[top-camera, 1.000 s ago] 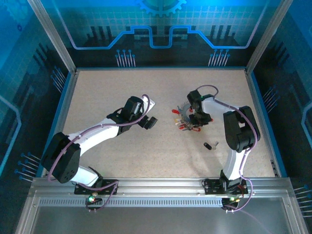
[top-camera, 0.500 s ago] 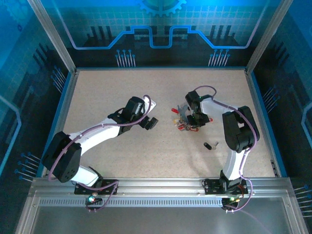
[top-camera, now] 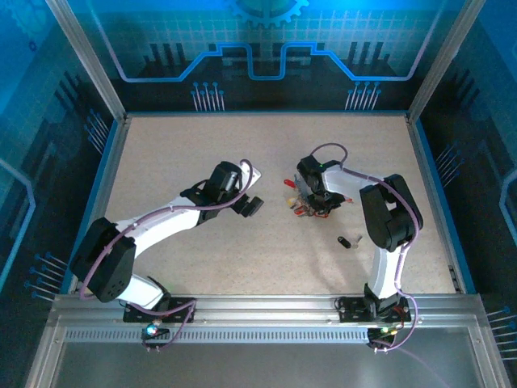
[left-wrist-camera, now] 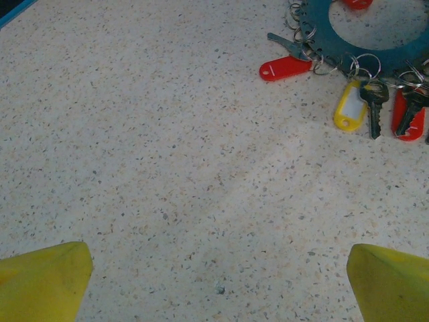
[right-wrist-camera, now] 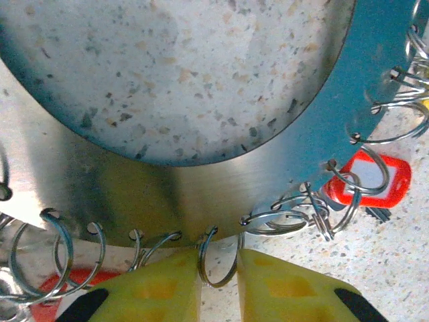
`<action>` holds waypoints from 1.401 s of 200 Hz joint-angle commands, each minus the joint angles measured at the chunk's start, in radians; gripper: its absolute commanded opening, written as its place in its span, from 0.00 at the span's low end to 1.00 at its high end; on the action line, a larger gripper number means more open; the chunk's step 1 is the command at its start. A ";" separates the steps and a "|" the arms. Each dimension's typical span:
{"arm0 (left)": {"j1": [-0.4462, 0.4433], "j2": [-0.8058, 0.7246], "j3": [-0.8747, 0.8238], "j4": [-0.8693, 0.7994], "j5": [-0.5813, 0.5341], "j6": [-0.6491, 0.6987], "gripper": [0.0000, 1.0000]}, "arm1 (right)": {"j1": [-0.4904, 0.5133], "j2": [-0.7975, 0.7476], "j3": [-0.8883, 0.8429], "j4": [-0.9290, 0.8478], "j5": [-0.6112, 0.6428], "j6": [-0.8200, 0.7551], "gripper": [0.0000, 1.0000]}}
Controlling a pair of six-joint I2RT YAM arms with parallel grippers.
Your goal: Put the keys on the keyring
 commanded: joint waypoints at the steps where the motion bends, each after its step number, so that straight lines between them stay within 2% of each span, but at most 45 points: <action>1: -0.015 0.012 0.031 -0.010 -0.012 0.026 0.99 | 0.016 0.021 0.012 -0.007 0.082 0.019 0.20; 79: -0.036 0.022 0.035 -0.019 -0.016 0.042 0.99 | 0.023 -0.019 -0.008 0.035 0.088 0.019 0.10; 111: -0.043 -0.002 0.027 -0.012 -0.022 0.054 0.99 | 0.024 -0.104 -0.053 0.095 0.055 0.012 0.02; 115: -0.043 -0.008 0.023 -0.009 -0.018 0.055 0.99 | 0.024 -0.117 -0.061 0.109 0.052 0.007 0.00; 157: -0.042 -0.143 -0.026 0.038 0.111 0.096 0.99 | 0.048 -0.285 -0.131 0.252 0.043 -0.060 0.00; 174: -0.042 -0.225 -0.079 0.120 0.148 0.110 0.99 | 0.054 -0.366 -0.160 0.319 -0.044 -0.112 0.00; 206: -0.041 -0.344 -0.164 0.259 0.320 0.223 0.98 | 0.055 -0.491 -0.149 0.373 -0.192 -0.171 0.00; 219: -0.041 -0.368 -0.168 0.279 0.362 0.252 0.98 | 0.054 -0.546 -0.161 0.411 -0.296 -0.215 0.00; 247: -0.042 -0.391 -0.089 0.170 0.388 0.268 0.92 | 0.055 -0.660 -0.202 0.491 -0.485 -0.288 0.00; 280: -0.041 -0.419 -0.020 0.052 0.411 0.314 0.87 | 0.058 -0.776 -0.270 0.583 -0.626 -0.324 0.00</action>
